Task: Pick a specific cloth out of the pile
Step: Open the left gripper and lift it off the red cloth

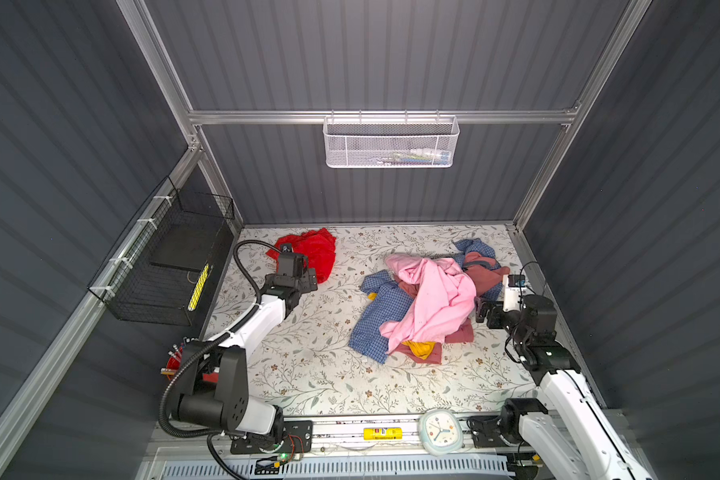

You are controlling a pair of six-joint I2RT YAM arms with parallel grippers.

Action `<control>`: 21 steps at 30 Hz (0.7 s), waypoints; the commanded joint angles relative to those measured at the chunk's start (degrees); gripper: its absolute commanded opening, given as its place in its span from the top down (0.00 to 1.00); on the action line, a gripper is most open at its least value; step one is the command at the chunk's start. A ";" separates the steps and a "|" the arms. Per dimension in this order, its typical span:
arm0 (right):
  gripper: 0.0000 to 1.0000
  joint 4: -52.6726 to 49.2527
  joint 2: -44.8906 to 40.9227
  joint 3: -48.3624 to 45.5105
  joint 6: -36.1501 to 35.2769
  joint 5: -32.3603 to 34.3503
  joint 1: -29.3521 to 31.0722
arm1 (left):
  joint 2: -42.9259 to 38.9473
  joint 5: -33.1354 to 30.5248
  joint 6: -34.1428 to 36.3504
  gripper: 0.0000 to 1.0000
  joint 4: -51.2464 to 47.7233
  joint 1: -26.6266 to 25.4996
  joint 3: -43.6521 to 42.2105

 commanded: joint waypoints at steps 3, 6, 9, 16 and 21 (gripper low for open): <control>0.01 19.72 1.90 -6.95 1.26 6.99 -0.23 | -5.58 -4.96 -4.50 0.00 2.85 0.89 -5.31; 0.01 28.29 5.58 -10.02 2.52 9.32 -0.27 | -8.68 -7.69 -5.13 0.00 4.73 0.92 -8.62; 0.01 35.67 10.05 -12.36 2.88 10.49 -0.27 | -11.56 -10.72 -5.62 0.00 5.95 1.00 -11.47; 0.01 50.86 18.29 -15.65 2.08 12.83 -0.46 | -15.04 -14.96 -6.92 0.00 6.19 1.06 -15.53; 0.01 57.66 26.58 -13.39 -0.08 11.84 -1.02 | -17.32 -18.28 -10.15 0.00 8.42 1.06 -19.29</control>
